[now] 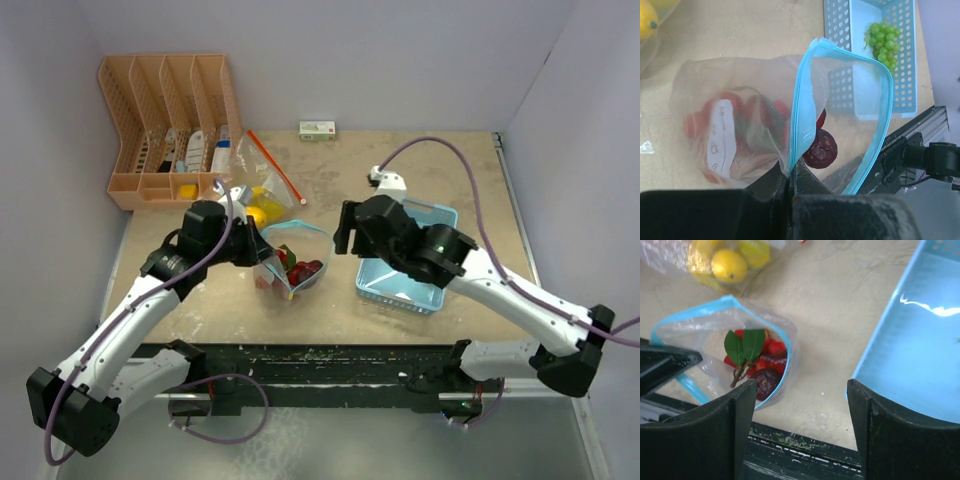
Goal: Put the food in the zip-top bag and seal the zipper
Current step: Pick up the fake fruit from the bin.
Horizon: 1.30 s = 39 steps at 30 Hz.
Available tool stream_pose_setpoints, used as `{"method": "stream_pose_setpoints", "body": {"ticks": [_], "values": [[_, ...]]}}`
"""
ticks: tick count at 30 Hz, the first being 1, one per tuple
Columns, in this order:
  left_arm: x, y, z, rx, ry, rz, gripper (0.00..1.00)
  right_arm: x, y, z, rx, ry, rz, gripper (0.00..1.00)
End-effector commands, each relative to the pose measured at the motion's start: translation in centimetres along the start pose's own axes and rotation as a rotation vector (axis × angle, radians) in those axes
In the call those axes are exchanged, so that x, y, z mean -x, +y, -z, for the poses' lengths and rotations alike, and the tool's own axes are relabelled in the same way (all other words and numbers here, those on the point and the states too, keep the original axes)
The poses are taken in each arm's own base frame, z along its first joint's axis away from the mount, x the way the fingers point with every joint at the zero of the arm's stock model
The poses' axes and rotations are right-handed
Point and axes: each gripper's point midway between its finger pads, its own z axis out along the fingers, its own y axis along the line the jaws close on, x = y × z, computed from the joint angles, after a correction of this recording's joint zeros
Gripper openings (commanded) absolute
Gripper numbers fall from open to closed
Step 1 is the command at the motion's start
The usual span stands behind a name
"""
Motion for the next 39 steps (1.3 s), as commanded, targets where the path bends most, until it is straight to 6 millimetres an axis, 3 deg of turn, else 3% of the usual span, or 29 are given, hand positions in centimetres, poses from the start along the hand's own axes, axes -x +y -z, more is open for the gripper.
{"method": "stream_pose_setpoints", "body": {"ticks": [1, 6, 12, 17, 32, 39], "values": [[0.6, -1.0, -0.8, -0.069, -0.026, 0.01, 0.0, 1.1, -7.2, 0.3, -0.23, -0.006, -0.108, 0.78], [0.7, -1.3, -0.4, -0.084, -0.035, -0.007, 0.0, -0.9, -15.2, -3.0, -0.457, 0.09, -0.178, 0.79], [0.9, -1.7, 0.6, -0.092, -0.052, -0.026, 0.0, -2.2, -20.5, -6.8, -0.582, 0.154, -0.236, 0.77], [0.4, -1.8, 0.8, -0.106, -0.042, -0.029, 0.0, -4.1, -24.5, -8.7, -0.738, 0.214, -0.239, 0.77], [0.3, -1.4, 0.8, -0.097, -0.047, -0.064, 0.0, -9.0, -29.2, -11.4, -0.867, 0.348, -0.257, 0.78], [0.0, -1.1, 0.3, -0.09, -0.03, -0.067, 0.0, -10.7, -29.0, -12.7, -0.802, 0.383, -0.265, 0.74]]}}
